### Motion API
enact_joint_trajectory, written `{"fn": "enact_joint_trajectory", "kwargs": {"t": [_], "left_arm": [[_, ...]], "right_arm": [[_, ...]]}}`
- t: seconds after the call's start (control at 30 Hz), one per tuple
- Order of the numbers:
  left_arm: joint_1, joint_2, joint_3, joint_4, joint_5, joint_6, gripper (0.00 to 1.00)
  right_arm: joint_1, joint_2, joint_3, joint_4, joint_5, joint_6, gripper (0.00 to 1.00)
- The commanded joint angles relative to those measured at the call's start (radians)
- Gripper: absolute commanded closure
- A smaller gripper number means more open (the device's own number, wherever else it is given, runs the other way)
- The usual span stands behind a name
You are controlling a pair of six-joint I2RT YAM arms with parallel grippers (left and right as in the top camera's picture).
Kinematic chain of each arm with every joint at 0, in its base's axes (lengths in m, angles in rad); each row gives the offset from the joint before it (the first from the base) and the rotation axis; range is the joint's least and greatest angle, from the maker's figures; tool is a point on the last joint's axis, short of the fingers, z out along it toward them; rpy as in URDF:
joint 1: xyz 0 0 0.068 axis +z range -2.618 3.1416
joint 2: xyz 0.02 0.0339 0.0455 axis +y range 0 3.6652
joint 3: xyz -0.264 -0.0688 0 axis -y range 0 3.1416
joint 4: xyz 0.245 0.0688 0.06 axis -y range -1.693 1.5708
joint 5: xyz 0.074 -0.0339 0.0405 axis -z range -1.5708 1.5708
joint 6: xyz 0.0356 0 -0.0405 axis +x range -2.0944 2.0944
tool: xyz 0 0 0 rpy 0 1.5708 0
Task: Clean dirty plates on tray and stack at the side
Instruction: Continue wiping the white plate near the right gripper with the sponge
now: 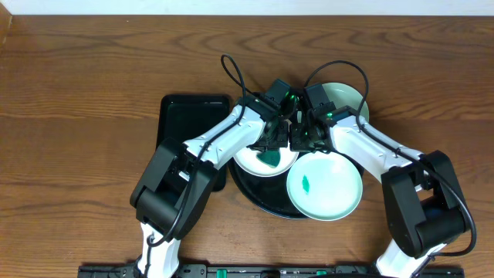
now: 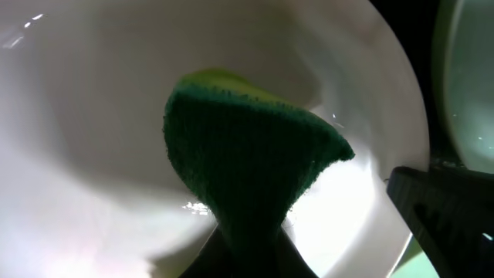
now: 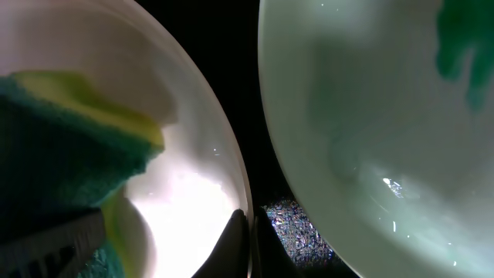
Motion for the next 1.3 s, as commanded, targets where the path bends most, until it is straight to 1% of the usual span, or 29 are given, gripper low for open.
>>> {"fn": "enact_joint_trajectory", "kwargs": {"t": [0.0, 0.17, 0.3, 0.6, 0.73, 1.0, 1.27], "left_arm": [[-0.005, 0.005, 0.000, 0.007, -0.011, 0.018, 0.93], [0.010, 0.005, 0.000, 0.005, -0.124, 0.052, 0.92], [0.036, 0.005, 0.000, -0.013, -0.177, 0.052, 0.92], [0.136, 0.005, 0.000, -0.092, -0.180, 0.059, 0.92], [0.154, 0.005, 0.000, -0.107, -0.179, 0.059, 0.92], [0.117, 0.005, 0.000, -0.082, -0.090, 0.053, 0.92], [0.016, 0.005, 0.000, -0.029, -0.089, 0.035, 0.92]], "right_arm": [[0.018, -0.003, -0.006, 0.004, -0.019, -0.014, 0.99], [0.018, -0.003, -0.006, 0.003, -0.019, -0.014, 0.99], [0.018, -0.003, -0.006, 0.003, -0.019, -0.014, 0.99], [0.018, -0.003, -0.006, 0.003, -0.019, -0.014, 0.99], [0.018, -0.003, -0.006, 0.004, -0.019, -0.014, 0.99], [0.018, -0.003, -0.006, 0.004, -0.019, -0.014, 0.99], [0.018, -0.003, -0.006, 0.004, -0.019, -0.014, 0.99]]}}
